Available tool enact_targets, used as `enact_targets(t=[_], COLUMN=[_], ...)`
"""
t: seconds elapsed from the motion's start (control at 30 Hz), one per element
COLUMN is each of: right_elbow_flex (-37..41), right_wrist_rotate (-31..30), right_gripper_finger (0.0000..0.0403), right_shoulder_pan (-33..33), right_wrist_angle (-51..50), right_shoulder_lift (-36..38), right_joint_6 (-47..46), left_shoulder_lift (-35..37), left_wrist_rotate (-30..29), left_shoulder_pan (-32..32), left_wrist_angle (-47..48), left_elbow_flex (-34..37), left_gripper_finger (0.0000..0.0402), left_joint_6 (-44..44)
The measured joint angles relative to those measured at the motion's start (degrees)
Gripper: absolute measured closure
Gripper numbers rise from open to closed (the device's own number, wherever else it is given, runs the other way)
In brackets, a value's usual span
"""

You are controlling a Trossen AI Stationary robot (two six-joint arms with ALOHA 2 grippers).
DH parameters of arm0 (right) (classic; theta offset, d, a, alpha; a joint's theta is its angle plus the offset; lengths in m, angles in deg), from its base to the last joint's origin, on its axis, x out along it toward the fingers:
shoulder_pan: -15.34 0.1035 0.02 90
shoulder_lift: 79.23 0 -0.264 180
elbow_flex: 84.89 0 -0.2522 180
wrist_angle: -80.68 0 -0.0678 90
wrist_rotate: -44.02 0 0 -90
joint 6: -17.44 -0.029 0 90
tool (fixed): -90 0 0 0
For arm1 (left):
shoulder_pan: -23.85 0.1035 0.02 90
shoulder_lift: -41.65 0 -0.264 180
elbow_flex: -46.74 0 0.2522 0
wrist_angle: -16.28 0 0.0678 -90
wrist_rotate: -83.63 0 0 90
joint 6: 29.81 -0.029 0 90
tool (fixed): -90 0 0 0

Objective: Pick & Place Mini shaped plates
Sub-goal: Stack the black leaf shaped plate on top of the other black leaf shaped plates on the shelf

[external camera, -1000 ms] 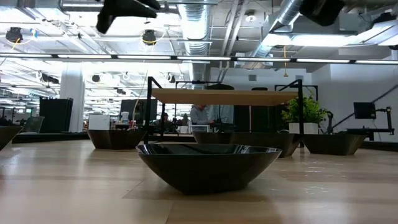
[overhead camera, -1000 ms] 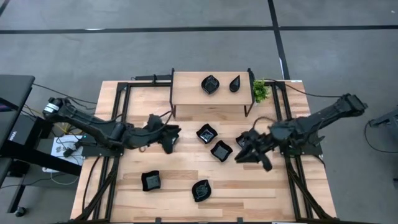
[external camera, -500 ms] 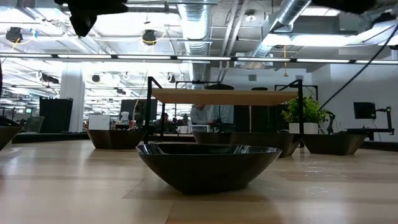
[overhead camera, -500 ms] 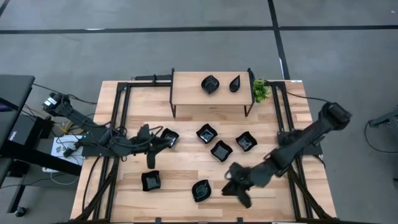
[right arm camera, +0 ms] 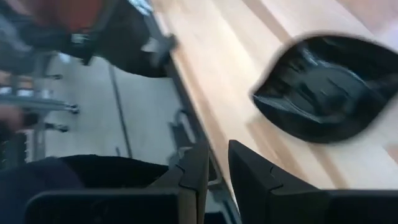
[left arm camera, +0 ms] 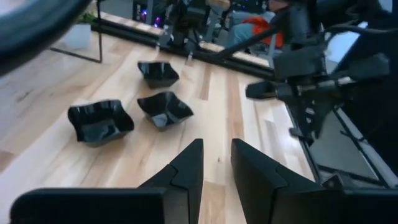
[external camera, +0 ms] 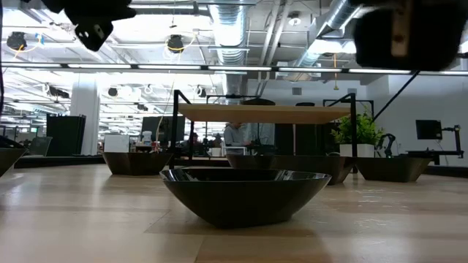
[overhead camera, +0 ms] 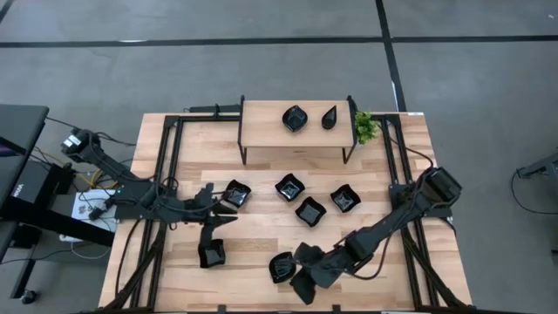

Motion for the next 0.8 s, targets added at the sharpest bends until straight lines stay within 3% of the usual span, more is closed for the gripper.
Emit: enact_targets(t=[0.2, 0.4, 0.53, 0.73, 0.8], right_elbow_flex=[-0.02, -0.04, -4.43, -17.93, -21.17], right_wrist_rotate=[4.30, 5.76, 6.85, 5.06, 3.31], right_gripper_finger=[0.0345, 0.0345, 0.0345, 0.0349, 0.0353], right_shoulder_pan=[-1.17, -2.95, -2.59, -1.62, -1.92], right_wrist_angle=[-7.99, -7.56, -11.50, -40.46, -45.72], right_shoulder_lift=[0.36, 0.45, 0.22, -3.68, -5.51], right_joint_6=[-8.68, -13.50, -14.85, -13.28, -11.41], left_shoulder_lift=[-0.02, -0.02, -0.02, -0.02, -0.02], left_wrist_rotate=[-0.41, -0.45, -0.45, -0.88, -1.29], left_shoulder_pan=[-2.31, -3.75, -4.30, -4.32, -4.29], left_wrist_angle=[-3.16, -4.31, -5.67, -6.14, -6.27], left_elbow_flex=[2.72, 3.95, 4.82, 5.69, 5.69], left_gripper_finger=[0.0317, 0.0317, 0.0317, 0.0317, 0.0317], left_joint_6=[0.01, 0.22, 0.25, 0.68, 0.68])
